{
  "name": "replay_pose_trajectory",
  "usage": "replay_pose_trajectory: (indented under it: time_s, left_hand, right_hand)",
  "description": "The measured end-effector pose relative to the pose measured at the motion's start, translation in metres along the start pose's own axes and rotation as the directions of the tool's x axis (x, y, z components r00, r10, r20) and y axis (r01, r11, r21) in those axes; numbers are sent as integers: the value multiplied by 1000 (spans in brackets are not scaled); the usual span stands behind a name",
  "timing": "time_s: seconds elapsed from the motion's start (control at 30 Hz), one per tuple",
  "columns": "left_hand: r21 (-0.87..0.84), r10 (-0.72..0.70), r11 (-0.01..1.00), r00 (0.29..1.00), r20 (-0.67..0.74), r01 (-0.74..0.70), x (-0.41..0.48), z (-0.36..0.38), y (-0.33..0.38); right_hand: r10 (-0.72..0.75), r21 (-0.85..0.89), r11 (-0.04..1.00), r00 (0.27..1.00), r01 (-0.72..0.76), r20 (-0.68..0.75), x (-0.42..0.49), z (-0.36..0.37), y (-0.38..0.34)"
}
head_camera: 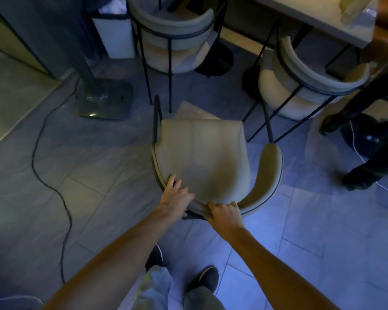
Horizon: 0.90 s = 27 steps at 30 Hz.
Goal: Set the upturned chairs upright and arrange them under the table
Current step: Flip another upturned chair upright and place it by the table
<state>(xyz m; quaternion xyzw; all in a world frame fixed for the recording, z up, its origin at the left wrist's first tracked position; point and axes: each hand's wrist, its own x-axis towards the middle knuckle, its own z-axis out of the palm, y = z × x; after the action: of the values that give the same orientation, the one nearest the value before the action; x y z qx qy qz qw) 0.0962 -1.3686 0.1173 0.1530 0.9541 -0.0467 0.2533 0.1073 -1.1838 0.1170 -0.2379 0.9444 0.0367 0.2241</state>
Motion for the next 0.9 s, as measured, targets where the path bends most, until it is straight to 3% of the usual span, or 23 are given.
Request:
replay_pose_trajectory:
  time_s: [0.2, 0.37, 0.67, 0.83, 0.9]
  left_hand:
    - [23, 60, 998, 996, -70, -59, 38, -21, -50]
    - [75, 101, 993, 992, -75, -95, 74, -36, -90]
    - [218, 136, 970, 984, -115, -109, 144, -82, -138]
    - [263, 93, 963, 985, -145, -52, 183, -105, -137]
    - [238, 141, 966, 980, -138, -106, 195, -110, -125]
  right_hand:
    - [127, 31, 992, 988, -125, -86, 21, -5, 59]
    - [173, 37, 985, 984, -171, -34, 58, -24, 61]
    - [167, 87, 982, 986, -165, -15, 120, -49, 69]
    - [168, 112, 979, 986, -167, 6, 156, -65, 98]
    - [168, 113, 979, 986, -167, 4, 168, -72, 110]
